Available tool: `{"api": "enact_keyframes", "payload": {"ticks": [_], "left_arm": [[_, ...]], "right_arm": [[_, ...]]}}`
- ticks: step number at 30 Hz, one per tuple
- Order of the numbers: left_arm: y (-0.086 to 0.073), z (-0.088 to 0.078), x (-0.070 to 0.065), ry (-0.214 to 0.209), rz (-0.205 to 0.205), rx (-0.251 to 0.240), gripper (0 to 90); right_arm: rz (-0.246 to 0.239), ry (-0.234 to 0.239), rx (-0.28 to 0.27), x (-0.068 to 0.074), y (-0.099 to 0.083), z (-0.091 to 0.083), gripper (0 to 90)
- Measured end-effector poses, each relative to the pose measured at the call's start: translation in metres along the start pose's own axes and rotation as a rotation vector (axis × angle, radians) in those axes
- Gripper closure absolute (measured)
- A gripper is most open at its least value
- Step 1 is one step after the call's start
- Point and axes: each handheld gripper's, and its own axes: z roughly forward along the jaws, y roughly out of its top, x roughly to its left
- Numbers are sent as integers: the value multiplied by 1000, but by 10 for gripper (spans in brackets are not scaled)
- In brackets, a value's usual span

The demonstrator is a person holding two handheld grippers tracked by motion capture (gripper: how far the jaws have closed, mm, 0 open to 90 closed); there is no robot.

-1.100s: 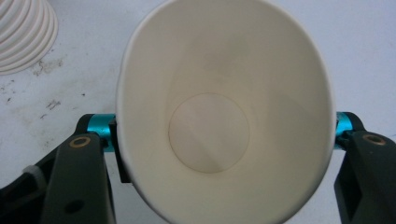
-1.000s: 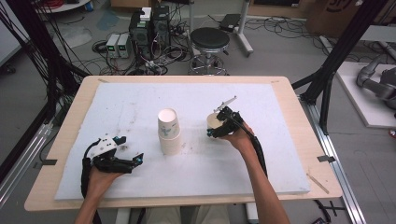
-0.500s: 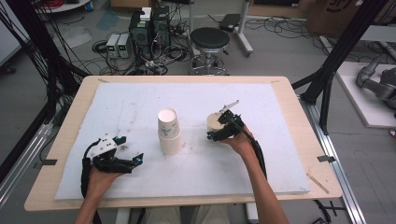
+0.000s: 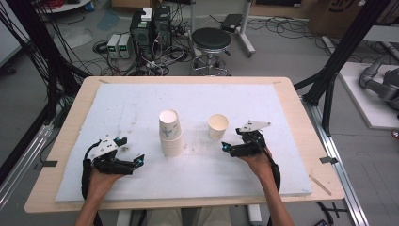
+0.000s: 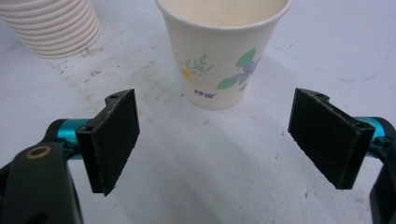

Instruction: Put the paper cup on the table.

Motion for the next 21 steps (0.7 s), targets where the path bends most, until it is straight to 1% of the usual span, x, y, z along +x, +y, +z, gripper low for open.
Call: {"api": "enact_keyframes", "payload": {"ticks": [4, 6, 7, 10, 12, 14, 16, 18, 19, 20, 21], "left_arm": [[0, 0, 1, 0, 1, 1, 17], [0, 0, 0, -1, 1, 0, 17], [0, 0, 0, -1, 1, 1, 17], [0, 0, 1, -1, -3, 0, 17], [0, 0, 1, 1, -5, -3, 17], [0, 0, 1, 1, -2, -1, 17], [0, 0, 0, 3, -2, 4, 17], [0, 0, 1, 2, -2, 7, 18], [0, 0, 1, 3, -3, 7, 17], [0, 0, 1, 3, -3, 5, 17], [0, 0, 1, 3, -4, 4, 17]], "right_arm": [[0, -12, -63, 6, -17, -8, 170], [3, -11, -78, 9, -24, -11, 169], [-5, -21, -87, 9, -27, -13, 170], [10, -24, -118, 10, -34, -19, 170], [3, -39, -133, 11, -37, -24, 169], [3, -26, -155, 11, -41, -28, 169], [-17, -30, -156, 11, -46, -30, 170], [-8, -25, -161, 10, -53, -33, 170], [5, -29, -166, 9, -56, -34, 169], [13, -33, -185, 9, -56, -36, 169], [8, -39, -187, 9, -57, -37, 170]]}}
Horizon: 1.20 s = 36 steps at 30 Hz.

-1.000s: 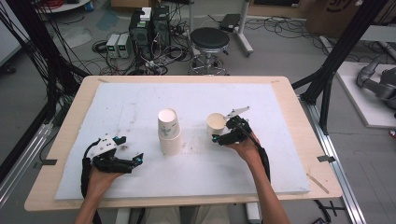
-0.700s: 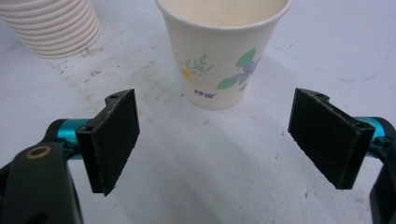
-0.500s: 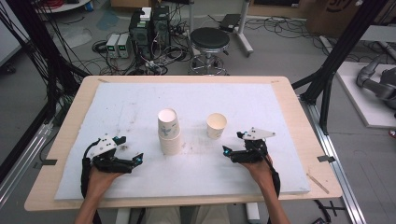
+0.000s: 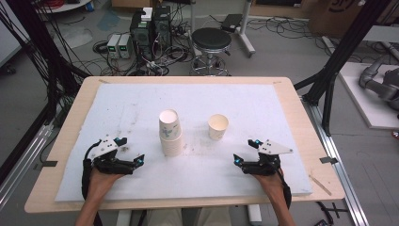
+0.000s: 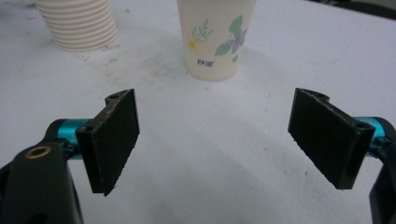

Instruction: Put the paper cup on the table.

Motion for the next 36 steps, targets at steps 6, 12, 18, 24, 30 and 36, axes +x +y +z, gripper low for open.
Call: {"api": "enact_keyframes", "payload": {"ticks": [6, 12, 18, 24, 30, 36], "left_arm": [[0, 0, 0, 5, -4, -1, 17], [0, -1, -1, 6, 4, -3, 18], [0, 0, -1, 7, 0, -4, 17], [0, 0, 0, 6, -3, -6, 17], [0, 0, 0, 3, 1, -4, 17], [0, 0, -1, 5, 3, -2, 17]], "right_arm": [[-10, -9, 2, 1, -1, 0, 170], [2, 6, 16, -1, -1, 1, 170], [6, 12, 18, -1, -1, 1, 170], [4, 13, 26, -1, -1, 2, 170], [-12, 13, 36, 0, 0, 3, 170], [-5, 13, 46, 0, 0, 4, 170]]}}
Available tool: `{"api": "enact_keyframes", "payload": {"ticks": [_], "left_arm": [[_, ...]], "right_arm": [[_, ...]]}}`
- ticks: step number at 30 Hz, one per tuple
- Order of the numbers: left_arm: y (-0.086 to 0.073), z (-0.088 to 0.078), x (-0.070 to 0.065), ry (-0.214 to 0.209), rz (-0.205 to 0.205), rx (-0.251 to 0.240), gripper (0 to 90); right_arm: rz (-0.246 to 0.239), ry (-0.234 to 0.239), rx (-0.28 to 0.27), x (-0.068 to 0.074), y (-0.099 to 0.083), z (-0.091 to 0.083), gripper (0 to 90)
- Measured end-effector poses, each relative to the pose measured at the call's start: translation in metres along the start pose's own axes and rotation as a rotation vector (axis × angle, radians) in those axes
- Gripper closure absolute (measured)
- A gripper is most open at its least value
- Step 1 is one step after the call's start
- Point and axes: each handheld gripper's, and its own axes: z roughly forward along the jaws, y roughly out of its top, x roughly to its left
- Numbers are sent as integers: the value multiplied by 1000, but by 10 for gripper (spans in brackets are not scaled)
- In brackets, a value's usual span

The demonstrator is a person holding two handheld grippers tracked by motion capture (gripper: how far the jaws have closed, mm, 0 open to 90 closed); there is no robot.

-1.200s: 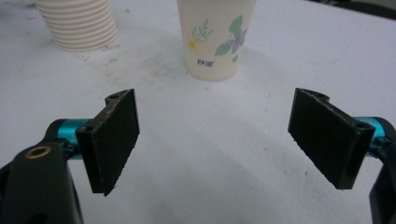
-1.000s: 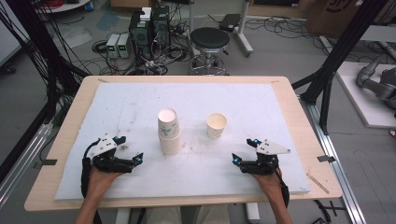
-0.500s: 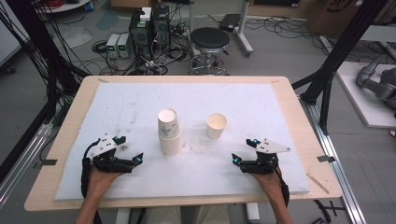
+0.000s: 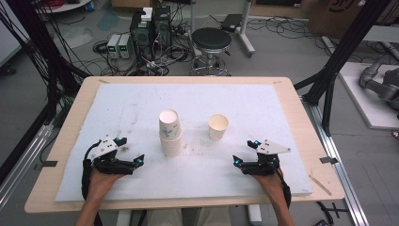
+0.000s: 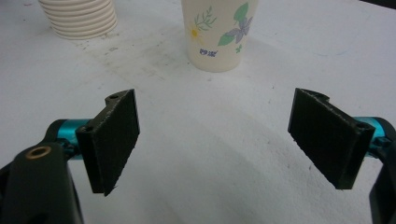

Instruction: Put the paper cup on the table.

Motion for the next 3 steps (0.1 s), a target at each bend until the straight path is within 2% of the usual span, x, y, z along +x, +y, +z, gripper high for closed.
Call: {"api": "enact_keyframes", "payload": {"ticks": [3], "left_arm": [[0, 0, 0, 0, 0, 1, 17]], "right_arm": [[-3, -1, 1, 0, 0, 0, 170]]}}
